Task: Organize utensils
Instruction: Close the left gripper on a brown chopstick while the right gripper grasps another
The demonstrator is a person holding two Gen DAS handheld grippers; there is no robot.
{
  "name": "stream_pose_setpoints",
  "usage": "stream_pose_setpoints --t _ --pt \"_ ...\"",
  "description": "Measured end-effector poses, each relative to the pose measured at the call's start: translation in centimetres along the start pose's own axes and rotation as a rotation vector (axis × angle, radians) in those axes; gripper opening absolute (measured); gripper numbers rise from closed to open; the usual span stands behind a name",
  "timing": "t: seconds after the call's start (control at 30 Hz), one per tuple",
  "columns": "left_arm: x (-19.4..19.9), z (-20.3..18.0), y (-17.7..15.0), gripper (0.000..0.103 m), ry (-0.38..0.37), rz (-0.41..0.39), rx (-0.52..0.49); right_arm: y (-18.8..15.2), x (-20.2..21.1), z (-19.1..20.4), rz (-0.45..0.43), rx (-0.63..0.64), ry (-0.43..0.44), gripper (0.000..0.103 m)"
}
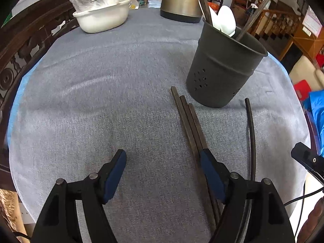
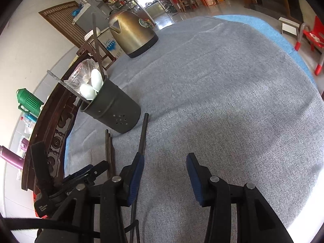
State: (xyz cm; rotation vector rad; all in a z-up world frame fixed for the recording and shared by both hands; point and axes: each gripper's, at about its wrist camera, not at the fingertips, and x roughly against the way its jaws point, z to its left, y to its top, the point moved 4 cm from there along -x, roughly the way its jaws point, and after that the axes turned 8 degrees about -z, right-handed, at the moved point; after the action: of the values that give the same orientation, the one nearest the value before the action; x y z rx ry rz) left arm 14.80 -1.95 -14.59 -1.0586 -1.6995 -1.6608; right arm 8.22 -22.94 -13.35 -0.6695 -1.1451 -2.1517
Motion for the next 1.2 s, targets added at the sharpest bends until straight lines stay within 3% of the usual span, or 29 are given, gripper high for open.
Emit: stream_pose_setpoints --t 0.4,0.53,0.6,0.73,0.8,0.93,0.97,1.1,1.17,1.2 --pt "0.1 1.3 -0.2 0.077 -0.002 0.073 0.02 0.0 1.0 -0.4 -0.025 -0.007 0.014 0.047" --pt "-0.8 0.9 0.2 0.076 0.032 0.083 -0.006 -0.2 1.3 -0.2 -0.024 -0.003 0.022 0.047" --pt "-1.3 0.6 0.5 0.076 0.084 0.067 -0.044 -0.1 1.9 -0.2 -0.043 0.017 0.015 0.047" --pt "-1.5 0.7 0.6 0.075 0.058 0.075 -0.017 -0.1 2.2 -0.4 -0.048 0.011 0.017 0.047" --pt "-0.3 1.4 -0.2 0.066 0.038 0.071 -0.003 -0.1 2.2 -0.4 -0.047 0.016 0.017 0.047" --pt "0.4 2.8 -0.8 0.028 0.006 0.074 -0.037 0.1 1.5 0.1 -0.016 0.031 0.033 0.047" --pt "0.6 3.1 -1.0 0.022 0.003 0.077 -0.05 0.2 1.2 0.3 -0.004 0.036 0.039 0.047" --pt "1.1 3.9 -1.7 0.023 -0.089 0.123 -0.102 1.2 -0.8 2.1 0.043 0.086 0.047 0.046" --pt "1.0 4.9 -1.2 0.024 -0.118 0.145 -0.075 1.6 -1.9 2.9 0.061 0.101 0.051 0.045" --pt "0.9 5.4 -0.8 0.026 -0.124 0.15 -0.056 1.8 -2.7 3.4 0.079 0.11 0.047 0.041"
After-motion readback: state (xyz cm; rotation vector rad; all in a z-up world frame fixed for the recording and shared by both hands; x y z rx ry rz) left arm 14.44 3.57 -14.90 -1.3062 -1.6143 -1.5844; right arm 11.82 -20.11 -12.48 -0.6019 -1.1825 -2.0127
